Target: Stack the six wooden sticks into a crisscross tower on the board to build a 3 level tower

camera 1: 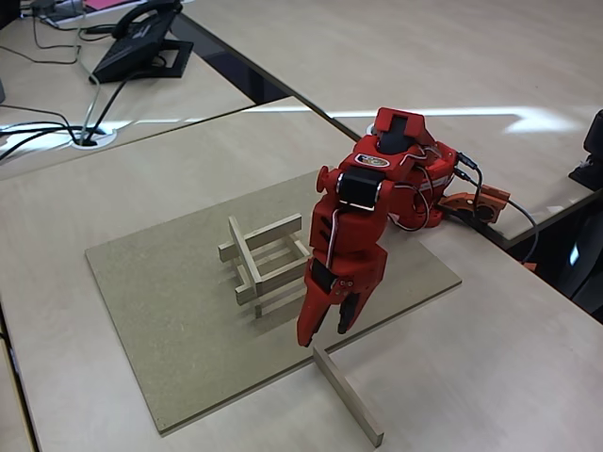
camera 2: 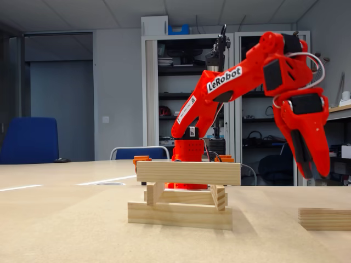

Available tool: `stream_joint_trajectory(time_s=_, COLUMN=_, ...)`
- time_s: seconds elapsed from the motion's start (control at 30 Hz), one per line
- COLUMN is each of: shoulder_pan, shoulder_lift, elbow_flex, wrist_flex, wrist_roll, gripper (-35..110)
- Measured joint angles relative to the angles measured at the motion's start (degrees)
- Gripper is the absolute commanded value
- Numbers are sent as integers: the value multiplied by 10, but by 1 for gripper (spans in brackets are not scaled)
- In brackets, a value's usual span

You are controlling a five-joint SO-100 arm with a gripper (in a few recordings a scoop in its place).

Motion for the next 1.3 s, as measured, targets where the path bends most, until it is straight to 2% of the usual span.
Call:
stream_joint_trajectory(time_s=0.73, shoulder_pan=-44, shoulder_lift=-230, elbow_flex=-254, wrist_flex=-1, wrist_roll=40, gripper=25)
stream_joint_trajectory(time_s=1.0, shoulder_pan=-45, shoulder_lift=-276, elbow_flex=-296, wrist_flex=-1, wrist_roll=49, gripper=16)
stream_joint_trajectory(time_s=1.2, shoulder_pan=-44, shoulder_lift=-284, elbow_flex=-300, wrist_flex=-27, wrist_roll=62, gripper=0)
stream_joint_trajectory(time_s=1.3, shoulder_pan=-45, shoulder_lift=-284, elbow_flex=-293, wrist_flex=-47, wrist_roll=62, gripper=0)
